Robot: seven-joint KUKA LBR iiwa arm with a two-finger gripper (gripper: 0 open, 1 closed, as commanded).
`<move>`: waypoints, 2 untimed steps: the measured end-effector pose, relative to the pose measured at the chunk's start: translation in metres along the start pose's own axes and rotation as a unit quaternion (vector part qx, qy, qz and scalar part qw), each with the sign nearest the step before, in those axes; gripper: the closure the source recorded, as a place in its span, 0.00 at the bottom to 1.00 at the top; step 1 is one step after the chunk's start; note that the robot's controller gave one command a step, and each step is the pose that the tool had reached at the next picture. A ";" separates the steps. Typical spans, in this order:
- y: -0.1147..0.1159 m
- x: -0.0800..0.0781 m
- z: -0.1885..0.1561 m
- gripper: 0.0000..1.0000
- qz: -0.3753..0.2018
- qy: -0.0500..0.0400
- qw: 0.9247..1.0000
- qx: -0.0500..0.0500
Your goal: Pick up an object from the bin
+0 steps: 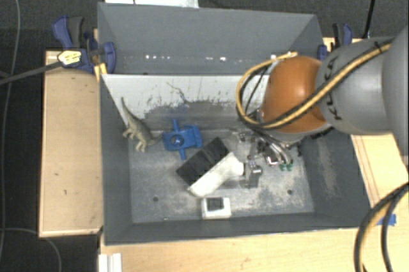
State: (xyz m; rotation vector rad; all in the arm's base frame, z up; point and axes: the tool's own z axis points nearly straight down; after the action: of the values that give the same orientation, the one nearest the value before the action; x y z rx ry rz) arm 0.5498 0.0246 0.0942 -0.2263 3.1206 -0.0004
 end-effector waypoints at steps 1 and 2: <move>0.020 -0.011 0.017 0.00 -0.033 0.000 0.999 0.001; 0.056 0.014 0.021 1.00 -0.067 -0.004 0.998 0.001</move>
Offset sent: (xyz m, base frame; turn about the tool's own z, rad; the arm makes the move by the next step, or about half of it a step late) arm -0.0243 0.0542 -0.0242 -0.1348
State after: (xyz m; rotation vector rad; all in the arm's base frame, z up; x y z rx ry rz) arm 0.5279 0.0782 0.0726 -0.4341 3.0908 -0.0029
